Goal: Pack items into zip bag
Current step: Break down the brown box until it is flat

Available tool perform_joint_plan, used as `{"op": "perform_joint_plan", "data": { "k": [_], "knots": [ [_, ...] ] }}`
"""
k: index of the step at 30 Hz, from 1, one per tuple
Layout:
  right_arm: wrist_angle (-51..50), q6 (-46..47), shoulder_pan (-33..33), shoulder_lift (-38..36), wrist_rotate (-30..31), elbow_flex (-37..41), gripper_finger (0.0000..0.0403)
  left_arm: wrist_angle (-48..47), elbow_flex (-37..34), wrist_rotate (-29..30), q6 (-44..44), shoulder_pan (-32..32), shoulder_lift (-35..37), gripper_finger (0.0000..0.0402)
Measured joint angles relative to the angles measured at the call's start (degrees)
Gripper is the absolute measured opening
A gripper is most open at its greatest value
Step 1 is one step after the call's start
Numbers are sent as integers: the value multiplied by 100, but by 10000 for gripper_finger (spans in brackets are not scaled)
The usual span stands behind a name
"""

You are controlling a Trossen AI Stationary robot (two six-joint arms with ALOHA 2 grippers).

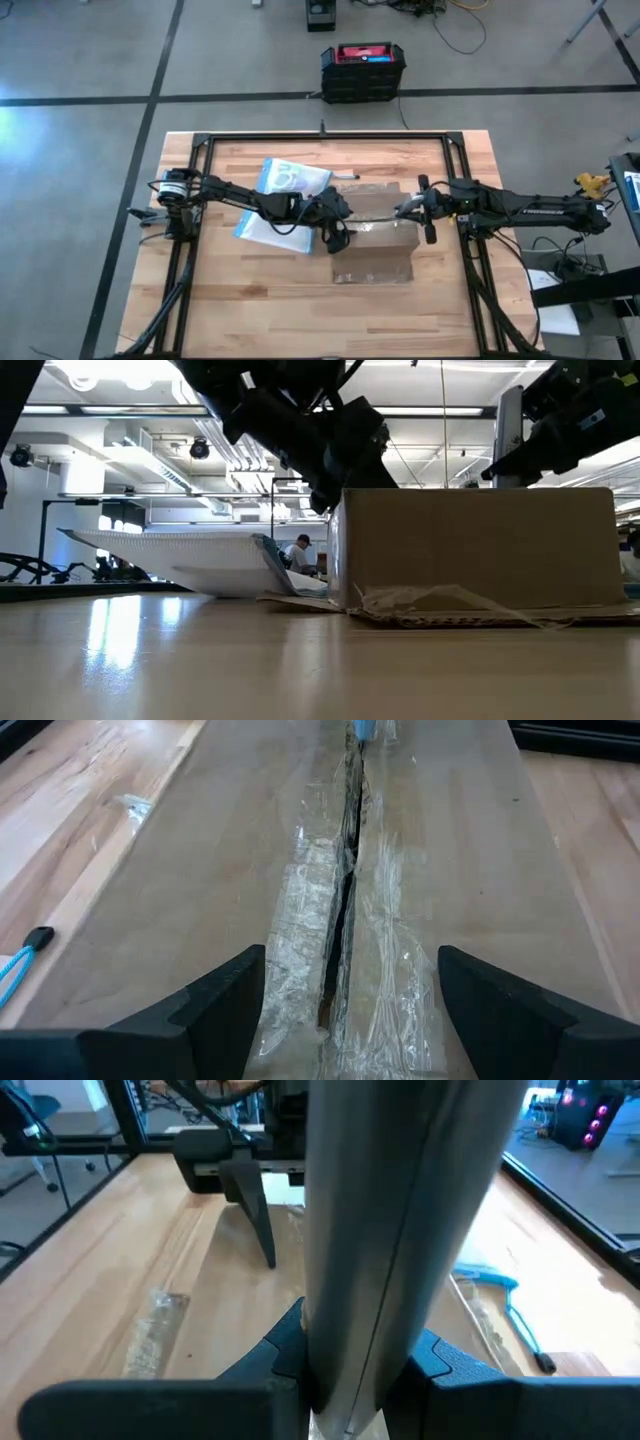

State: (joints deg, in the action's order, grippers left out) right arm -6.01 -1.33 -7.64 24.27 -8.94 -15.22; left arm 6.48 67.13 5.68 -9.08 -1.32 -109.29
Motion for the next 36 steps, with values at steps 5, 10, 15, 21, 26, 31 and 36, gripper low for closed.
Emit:
{"op": "perform_joint_plan", "data": {
  "k": [5, 10, 15, 21, 26, 31, 36],
  "knots": [
    [-215, 7, 0, 11, 54, -1, 57, -4, -7, 14, 56, -2, 45, 276],
    [307, -121, 0, 177, 123, 0, 57, -2, -11, 23, 68, 0, 56, 276],
    [690, -123, 0, 581, 83, 0, 57, 0, -11, 25, 79, 0, 56, 276],
    [927, -149, 0, 1070, -153, 0, 57, 1, -13, 30, 77, 0, 56, 276],
    [849, -180, 0, 1115, -106, 0, 57, -109, -11, 32, -9, -2, 57, 276],
    [140, -226, 1, 668, 3, -10, 57, -354, -2, 38, -39, -13, 65, 276],
    [-362, -213, 2, 4, 3, -37, 57, -367, -2, 36, -46, -17, 67, 276]
  ]
}}
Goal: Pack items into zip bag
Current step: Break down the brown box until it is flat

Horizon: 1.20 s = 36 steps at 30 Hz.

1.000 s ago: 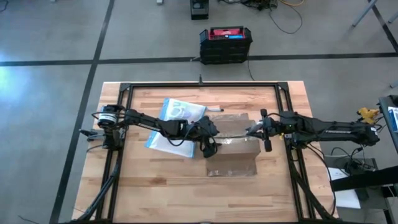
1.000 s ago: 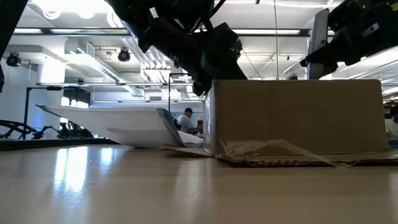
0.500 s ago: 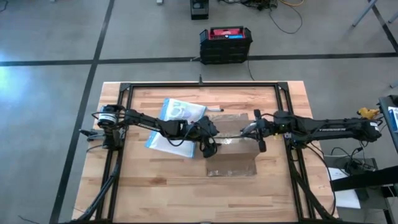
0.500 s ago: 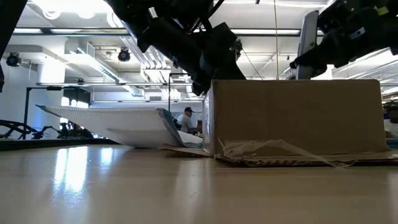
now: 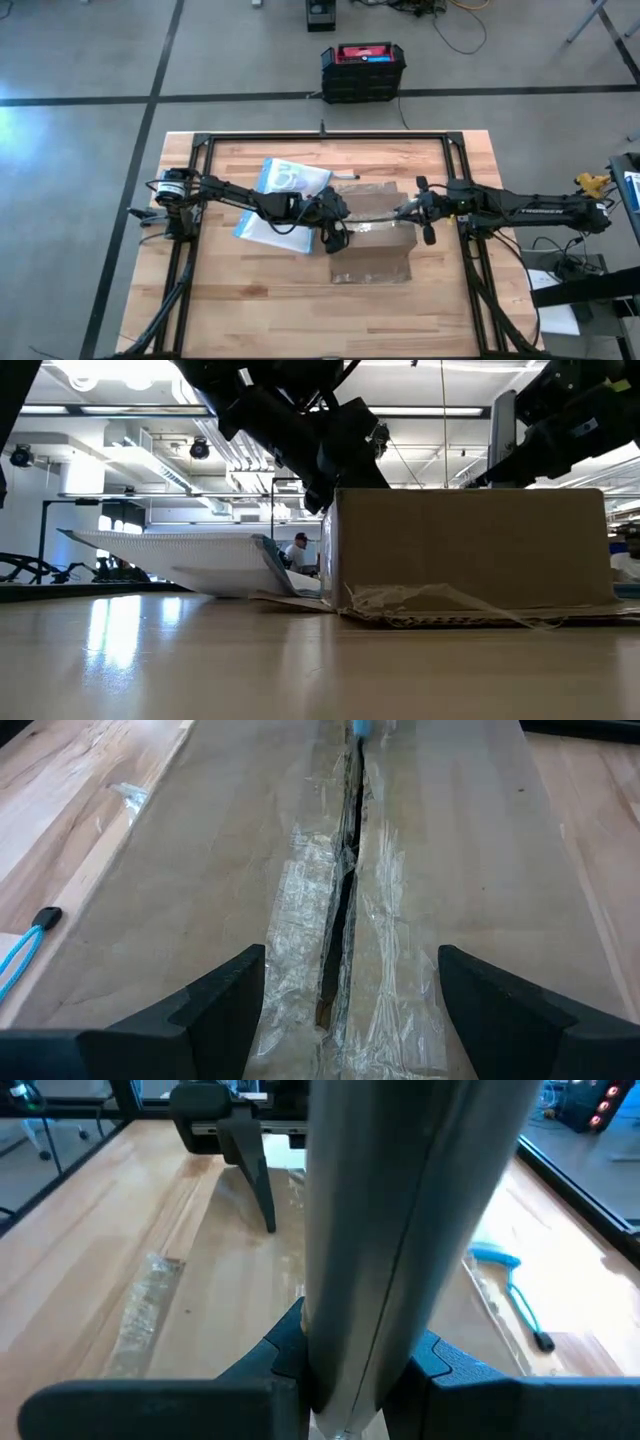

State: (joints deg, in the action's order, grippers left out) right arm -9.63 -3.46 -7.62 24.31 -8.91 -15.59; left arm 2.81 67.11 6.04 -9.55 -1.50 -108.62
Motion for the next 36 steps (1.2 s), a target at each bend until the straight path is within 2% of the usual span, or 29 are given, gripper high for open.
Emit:
{"op": "perform_joint_plan", "data": {
  "k": [5, 9, 21, 27, 31, 36],
  "knots": [
    [-724, 117, 1, -672, 53, 2, 57, -184, 4, -10, 1, -17, 7, 276],
    [-775, 180, 13, -1023, 141, 11, 56, -240, 11, -6, -2, -40, 7, 276],
    [-1176, 352, 11, -1172, 376, -232, 56, -853, 3, -60, -87, -59, 199, 276],
    [-207, 393, 47, -914, 242, -108, 56, -1199, -12, 24, -80, -59, 427, 276],
    [638, 456, 214, -430, 233, 82, 56, -1521, -15, 83, -76, -55, 558, 276],
    [1233, 464, 484, 240, 405, 140, 56, -1754, -15, 139, -76, -55, 656, 276]
  ]
}}
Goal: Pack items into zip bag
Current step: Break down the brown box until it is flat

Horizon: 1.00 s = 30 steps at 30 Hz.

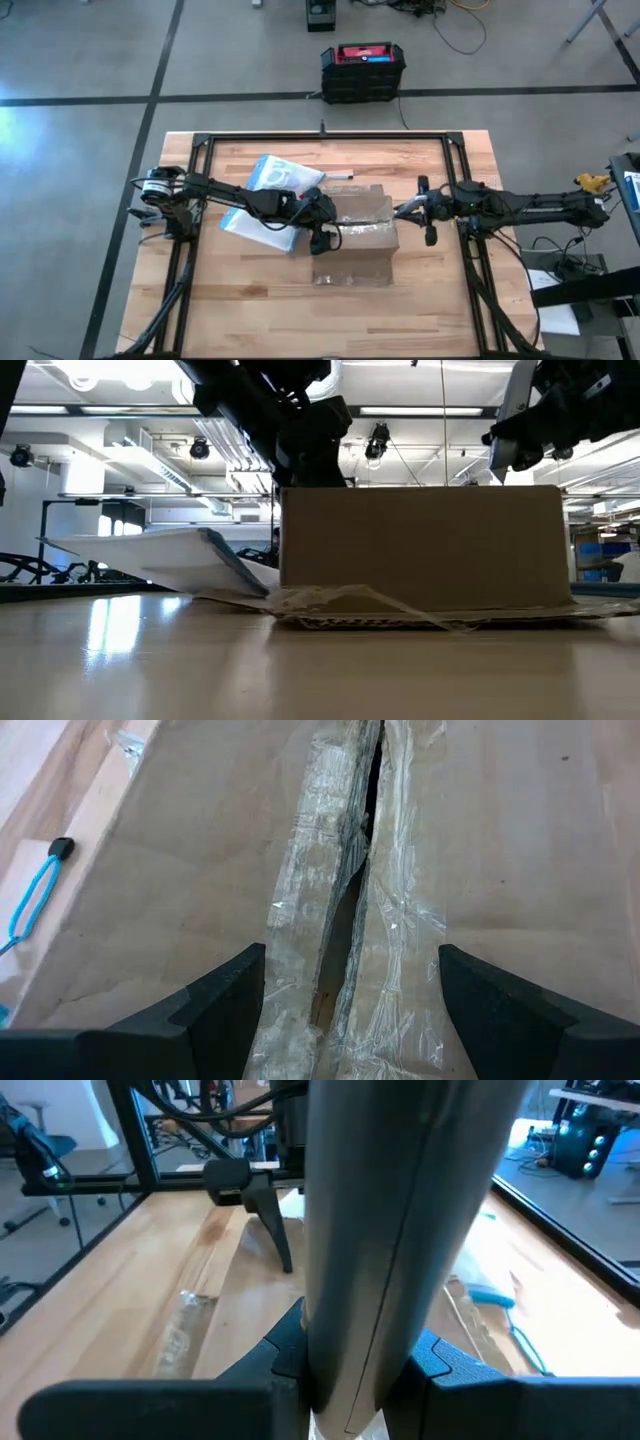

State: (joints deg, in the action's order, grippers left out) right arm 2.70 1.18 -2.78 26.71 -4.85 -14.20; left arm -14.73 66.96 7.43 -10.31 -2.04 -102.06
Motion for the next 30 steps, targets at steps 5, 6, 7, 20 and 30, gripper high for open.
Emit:
{"op": "perform_joint_plan", "data": {
  "k": [5, 6, 7, 20, 30],
  "knots": [
    [522, -216, 117, 567, 245, 0, 56, -179, -1, 60, -10, 0, 32, 276],
    [630, -253, 117, 671, 306, 0, 56, -193, -2, 59, -27, 2, 34, 276],
    [700, -294, 115, 775, 343, 0, 56, -202, -2, 59, -41, 4, 43, 276],
    [1082, -223, 115, 1435, 315, -7, 56, -282, -40, 74, -115, 4, 83, 276],
    [-200, 128, 117, 392, 338, -11, 56, -220, -142, 133, -400, 4, 90, 276]
  ]
}}
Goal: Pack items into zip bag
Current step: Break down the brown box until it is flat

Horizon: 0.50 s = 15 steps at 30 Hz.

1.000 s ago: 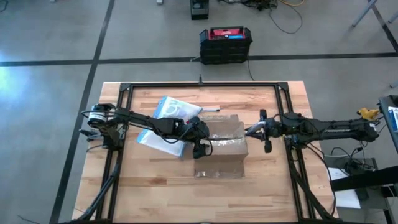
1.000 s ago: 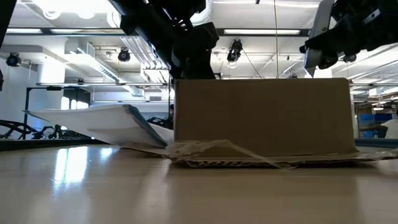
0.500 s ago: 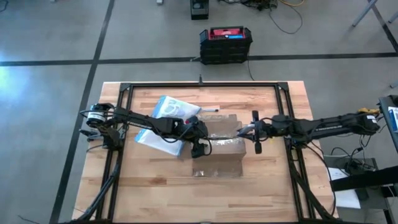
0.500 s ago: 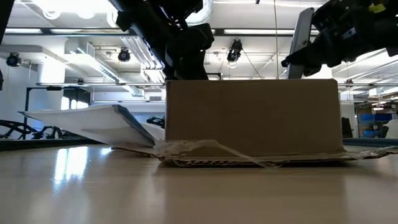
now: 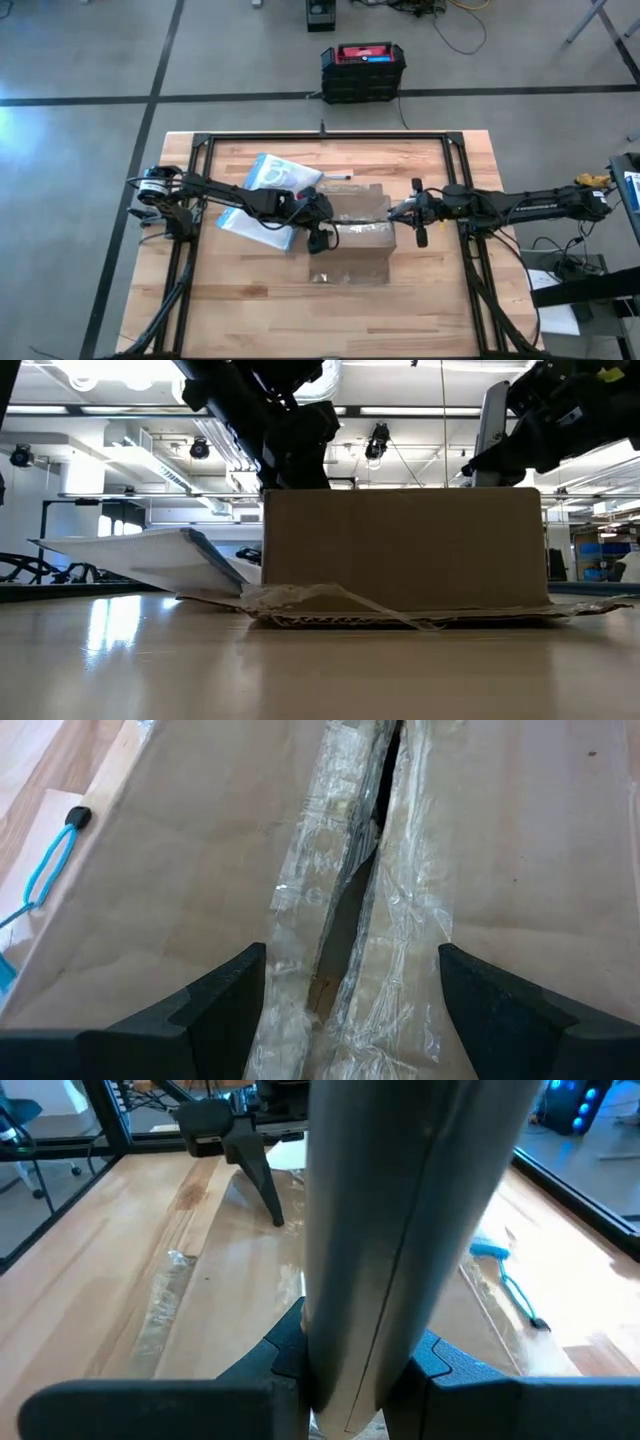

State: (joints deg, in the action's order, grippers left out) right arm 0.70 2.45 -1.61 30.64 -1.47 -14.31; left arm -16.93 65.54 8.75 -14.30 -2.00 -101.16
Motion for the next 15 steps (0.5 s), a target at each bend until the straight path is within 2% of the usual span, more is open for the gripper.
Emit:
{"op": "perform_joint_plan", "data": {
  "k": [9, 12, 15],
  "knots": [
    [-373, 7, 0, -779, 6, -125, 56, -316, -36, 35, -145, 2, 14, 276],
    [-901, 47, 0, -896, 23, -264, 56, -424, -23, 32, -226, 2, 19, 276],
    [-930, 99, 0, -932, 107, -349, 56, -465, -22, 31, -298, 2, 32, 276]
  ]
}}
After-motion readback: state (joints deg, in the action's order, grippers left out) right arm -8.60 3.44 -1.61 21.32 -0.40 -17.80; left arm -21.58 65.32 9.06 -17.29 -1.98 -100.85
